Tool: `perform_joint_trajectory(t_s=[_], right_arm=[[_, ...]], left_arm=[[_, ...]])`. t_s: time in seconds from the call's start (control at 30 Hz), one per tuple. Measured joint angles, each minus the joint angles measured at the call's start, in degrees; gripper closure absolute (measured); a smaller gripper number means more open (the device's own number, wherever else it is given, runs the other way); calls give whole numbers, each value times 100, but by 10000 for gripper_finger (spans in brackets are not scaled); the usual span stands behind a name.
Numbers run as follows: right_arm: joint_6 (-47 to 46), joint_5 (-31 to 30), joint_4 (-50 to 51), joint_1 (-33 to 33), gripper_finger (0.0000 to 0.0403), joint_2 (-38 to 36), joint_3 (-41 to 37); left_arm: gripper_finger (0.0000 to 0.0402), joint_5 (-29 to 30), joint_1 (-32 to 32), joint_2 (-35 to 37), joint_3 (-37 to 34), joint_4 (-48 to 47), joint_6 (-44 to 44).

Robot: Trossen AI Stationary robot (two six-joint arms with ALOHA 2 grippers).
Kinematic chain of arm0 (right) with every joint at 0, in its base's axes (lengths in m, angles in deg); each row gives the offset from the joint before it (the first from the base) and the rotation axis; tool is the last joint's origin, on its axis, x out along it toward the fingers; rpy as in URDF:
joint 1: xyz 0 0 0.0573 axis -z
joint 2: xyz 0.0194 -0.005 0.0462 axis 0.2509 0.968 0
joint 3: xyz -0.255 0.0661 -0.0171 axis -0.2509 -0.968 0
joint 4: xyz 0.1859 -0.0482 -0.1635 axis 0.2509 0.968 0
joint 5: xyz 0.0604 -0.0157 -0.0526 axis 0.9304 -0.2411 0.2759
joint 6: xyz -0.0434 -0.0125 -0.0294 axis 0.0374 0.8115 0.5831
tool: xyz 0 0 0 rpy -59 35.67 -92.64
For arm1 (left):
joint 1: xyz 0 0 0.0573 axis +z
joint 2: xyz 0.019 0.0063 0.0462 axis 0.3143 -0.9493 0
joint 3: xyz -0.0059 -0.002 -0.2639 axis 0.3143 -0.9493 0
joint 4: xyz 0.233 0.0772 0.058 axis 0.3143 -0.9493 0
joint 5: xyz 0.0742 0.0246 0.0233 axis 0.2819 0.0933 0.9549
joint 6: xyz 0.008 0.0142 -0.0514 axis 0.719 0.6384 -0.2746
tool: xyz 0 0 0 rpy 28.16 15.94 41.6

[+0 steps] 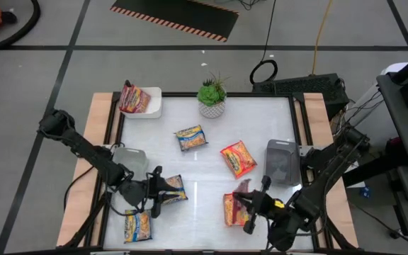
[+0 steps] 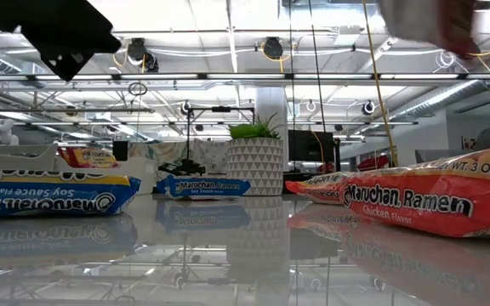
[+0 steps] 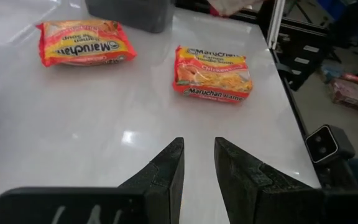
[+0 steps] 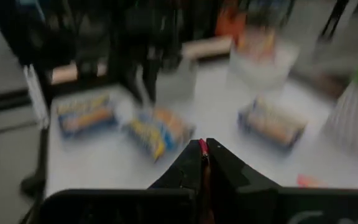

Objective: Sort Maruchan noodles
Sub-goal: Put the red noodle pack into the white bin

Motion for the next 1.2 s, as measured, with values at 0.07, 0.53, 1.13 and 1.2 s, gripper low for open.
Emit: perform_joint_trajectory(t_s=[0.07, 0.53, 1.13, 1.2], right_arm=[[769, -430, -489, 38, 403, 3, 0], [4505, 972, -7909, 885, 403, 9, -2461], [3832, 297, -8965, 956, 403, 7, -3718], [4114, 63, -9100, 949, 403, 7, -3720]], left_arm=[[309, 334, -183, 0, 0, 35, 116], [296, 1057, -1154, -516, 2, 1887, 2726], [51, 2096, -258, -1800, 2, 3706, 4802], [49, 2086, -124, -2097, 5, 4192, 4955]])
